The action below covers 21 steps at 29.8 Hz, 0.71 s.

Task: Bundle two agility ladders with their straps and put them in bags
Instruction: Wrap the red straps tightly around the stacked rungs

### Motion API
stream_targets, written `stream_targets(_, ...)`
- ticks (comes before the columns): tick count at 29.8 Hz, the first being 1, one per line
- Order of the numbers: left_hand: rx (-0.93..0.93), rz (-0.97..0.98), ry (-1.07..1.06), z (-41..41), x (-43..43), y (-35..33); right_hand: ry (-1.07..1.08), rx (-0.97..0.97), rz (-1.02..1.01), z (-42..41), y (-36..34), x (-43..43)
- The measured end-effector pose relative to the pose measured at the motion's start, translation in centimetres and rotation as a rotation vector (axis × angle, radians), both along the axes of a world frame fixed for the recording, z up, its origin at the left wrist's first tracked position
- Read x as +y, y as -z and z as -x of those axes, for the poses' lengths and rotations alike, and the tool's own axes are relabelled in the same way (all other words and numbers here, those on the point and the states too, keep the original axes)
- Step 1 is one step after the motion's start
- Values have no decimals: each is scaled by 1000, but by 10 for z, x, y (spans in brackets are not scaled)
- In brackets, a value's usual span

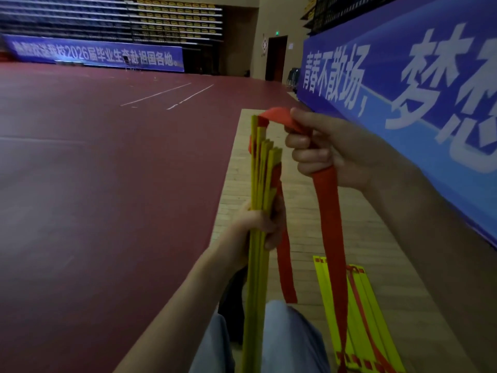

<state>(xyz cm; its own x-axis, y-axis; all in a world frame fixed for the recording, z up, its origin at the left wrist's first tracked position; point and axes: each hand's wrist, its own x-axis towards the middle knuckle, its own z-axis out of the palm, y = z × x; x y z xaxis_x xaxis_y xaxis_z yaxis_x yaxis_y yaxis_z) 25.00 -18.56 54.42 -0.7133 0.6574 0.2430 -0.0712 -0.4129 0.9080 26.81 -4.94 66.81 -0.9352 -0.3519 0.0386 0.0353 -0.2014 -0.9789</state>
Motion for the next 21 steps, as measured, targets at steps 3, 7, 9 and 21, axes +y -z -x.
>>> stream_targets(3, 2, -87, -5, -8, -6, -2, -15, -1, 61, 1, 1, -8)
stream_targets(7, -25, -111, 28, -13, -8, 10, -31, 32, 34, 0, 4, -15)
stream_targets(9, -22, -63, 5, -18, -7, 20, -21, 27, -12, -1, 14, -16)
stream_targets(21, 24, -80, -91, -17, -2, -29, 155, 141, 105, -3, -19, -30)
